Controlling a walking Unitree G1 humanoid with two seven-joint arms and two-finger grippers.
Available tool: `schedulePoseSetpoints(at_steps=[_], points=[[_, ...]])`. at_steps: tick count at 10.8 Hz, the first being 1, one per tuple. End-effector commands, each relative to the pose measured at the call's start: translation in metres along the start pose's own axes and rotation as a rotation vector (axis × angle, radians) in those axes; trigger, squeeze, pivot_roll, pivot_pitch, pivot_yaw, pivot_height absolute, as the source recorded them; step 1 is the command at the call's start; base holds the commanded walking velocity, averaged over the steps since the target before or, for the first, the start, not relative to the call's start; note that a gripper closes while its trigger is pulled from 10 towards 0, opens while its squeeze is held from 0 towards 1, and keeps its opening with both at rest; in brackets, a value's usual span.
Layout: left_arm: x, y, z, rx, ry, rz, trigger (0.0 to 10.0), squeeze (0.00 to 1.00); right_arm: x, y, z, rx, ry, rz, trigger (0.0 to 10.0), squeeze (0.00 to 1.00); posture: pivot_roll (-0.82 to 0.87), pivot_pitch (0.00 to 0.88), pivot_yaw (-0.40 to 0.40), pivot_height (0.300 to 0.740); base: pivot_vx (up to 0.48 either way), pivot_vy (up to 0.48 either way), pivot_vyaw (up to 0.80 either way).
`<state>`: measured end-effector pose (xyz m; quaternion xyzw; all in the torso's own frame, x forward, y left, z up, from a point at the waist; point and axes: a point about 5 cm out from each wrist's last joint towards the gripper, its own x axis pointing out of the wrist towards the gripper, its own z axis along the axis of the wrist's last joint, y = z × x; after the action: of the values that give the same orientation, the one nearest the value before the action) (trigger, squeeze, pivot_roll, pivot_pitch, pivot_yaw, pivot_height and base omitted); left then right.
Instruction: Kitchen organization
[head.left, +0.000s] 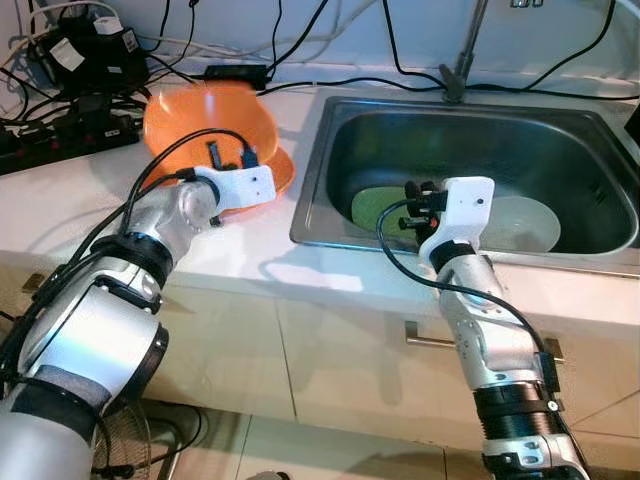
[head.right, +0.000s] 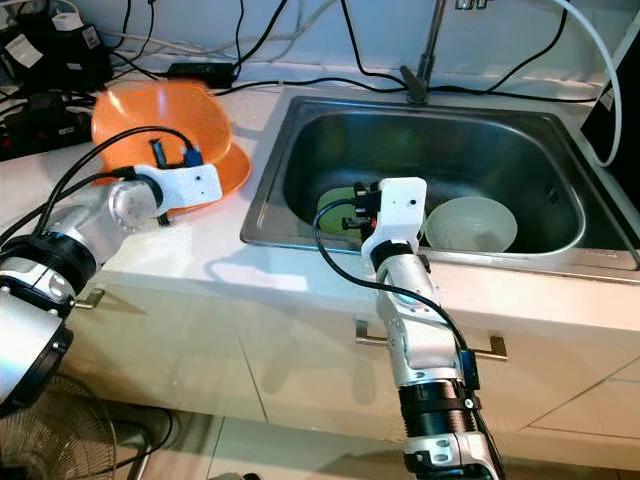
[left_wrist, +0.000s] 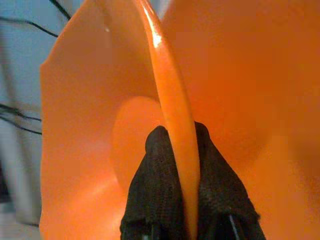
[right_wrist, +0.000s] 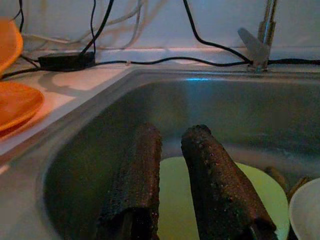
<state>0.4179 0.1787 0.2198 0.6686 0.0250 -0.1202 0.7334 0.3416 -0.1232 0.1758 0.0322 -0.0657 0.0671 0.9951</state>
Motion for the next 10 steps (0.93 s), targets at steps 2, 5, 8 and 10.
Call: schedulePoseSetpoints(at_steps=[2,5,8,10], points=[[-0.002,0.045,0.026,0.112,-0.114,0.226,0.0,0.0,0.005,0.003,0.007,0.018,-0.034,-0.003,10.0,0.0,0.1,0.081,0.074,0.74,0.0,0.0,0.0],[-0.009,0.025,0.062,0.099,-0.365,0.261,10.0,0.0,0.012,0.004,0.017,0.03,-0.074,0.014,10.0,0.91,0.11,0.057,0.071,0.74,0.0,0.0,0.0],[-0.015,-0.005,0.068,0.054,-0.435,0.196,10.0,0.0,0.02,0.005,0.031,0.047,-0.116,0.059,10.0,1.0,0.11,0.04,0.062,0.74,0.0,0.0,0.0],[-0.02,-0.019,0.076,0.033,-0.467,0.171,10.0,0.0,0.025,0.007,0.046,0.129,-0.124,0.122,10.0,1.0,0.11,0.018,0.057,0.74,0.0,0.0,0.0]])
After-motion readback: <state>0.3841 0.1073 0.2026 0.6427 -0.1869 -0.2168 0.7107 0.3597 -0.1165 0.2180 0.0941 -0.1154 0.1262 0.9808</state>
